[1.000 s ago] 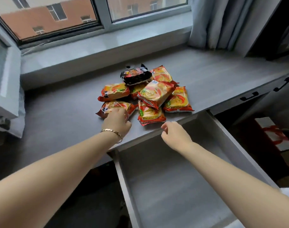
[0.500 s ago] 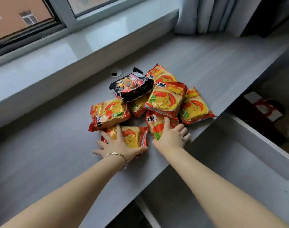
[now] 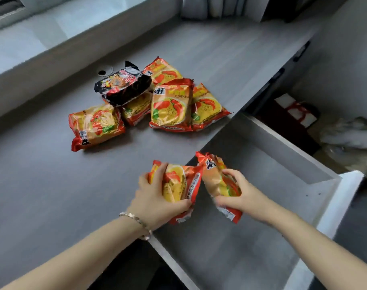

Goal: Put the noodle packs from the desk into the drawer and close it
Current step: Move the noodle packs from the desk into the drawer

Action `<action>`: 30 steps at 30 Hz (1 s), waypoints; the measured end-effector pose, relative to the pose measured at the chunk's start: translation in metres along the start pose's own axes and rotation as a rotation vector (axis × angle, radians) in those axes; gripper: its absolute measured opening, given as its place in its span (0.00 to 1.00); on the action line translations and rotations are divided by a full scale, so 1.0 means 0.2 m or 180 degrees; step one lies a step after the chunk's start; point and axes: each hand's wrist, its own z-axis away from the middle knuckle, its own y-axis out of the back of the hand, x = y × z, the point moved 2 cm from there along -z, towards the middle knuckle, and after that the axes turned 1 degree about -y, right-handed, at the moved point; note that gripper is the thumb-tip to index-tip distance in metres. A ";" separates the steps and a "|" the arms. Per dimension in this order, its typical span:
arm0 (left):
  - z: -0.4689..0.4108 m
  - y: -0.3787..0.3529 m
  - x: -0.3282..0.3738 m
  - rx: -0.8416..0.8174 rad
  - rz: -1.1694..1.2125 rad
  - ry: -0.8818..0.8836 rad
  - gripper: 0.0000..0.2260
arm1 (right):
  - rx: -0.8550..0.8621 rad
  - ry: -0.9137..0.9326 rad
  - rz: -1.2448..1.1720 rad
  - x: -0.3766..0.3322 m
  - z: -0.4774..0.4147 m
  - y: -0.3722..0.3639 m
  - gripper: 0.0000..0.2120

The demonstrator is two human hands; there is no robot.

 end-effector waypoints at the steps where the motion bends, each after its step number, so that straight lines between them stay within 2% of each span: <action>1: 0.02 -0.10 0.02 -0.0032 -0.0176 -0.0235 0.51 | 0.0264 -0.0105 0.0090 0.13 0.00 -0.01 0.42; 3: -0.01 -0.30 0.04 -0.0124 -0.0727 -0.0570 0.49 | 0.0826 -0.0465 0.0447 0.37 -0.04 -0.03 0.39; 4: -0.04 -0.40 0.02 -0.0185 -0.1032 -0.0610 0.48 | 0.0922 -0.0653 0.0515 0.47 -0.06 -0.06 0.41; 6: -0.15 -0.57 -0.04 -0.0310 -0.1532 -0.0360 0.47 | 0.0925 -0.0972 0.0604 0.61 -0.10 -0.10 0.46; 8: -0.24 -0.66 -0.12 -0.0410 -0.1893 0.0010 0.47 | 0.1047 -0.1209 0.0924 0.66 -0.12 -0.13 0.47; 12: -0.33 -0.76 -0.24 -0.0541 -0.2401 0.0453 0.48 | 0.1135 -0.1299 0.1507 0.73 -0.16 -0.20 0.49; 16: -0.32 -0.76 -0.22 -0.0618 -0.2446 0.0522 0.43 | 0.1053 -0.1299 0.1545 0.70 -0.17 -0.20 0.44; 19: -0.28 -0.65 -0.06 -0.0437 -0.2240 0.0000 0.27 | 0.1201 -0.0903 0.1474 0.55 -0.17 -0.14 0.32; 21: -0.23 -0.51 0.05 -0.0080 -0.1870 -0.0601 0.16 | 0.1223 -0.0435 0.1352 0.39 -0.17 -0.10 0.24; 23: -0.21 -0.34 0.11 0.0357 -0.1584 -0.0966 0.10 | 0.1263 0.0009 0.1215 0.20 -0.17 -0.06 0.18; 27: -0.28 0.08 0.12 0.1062 -0.0914 -0.0696 0.07 | 0.1434 0.0678 0.1016 -0.25 -0.20 -0.02 0.13; 30: -0.41 0.39 0.07 0.1463 -0.0901 -0.0614 0.09 | 0.1559 0.0930 0.1056 -0.54 -0.28 -0.06 0.14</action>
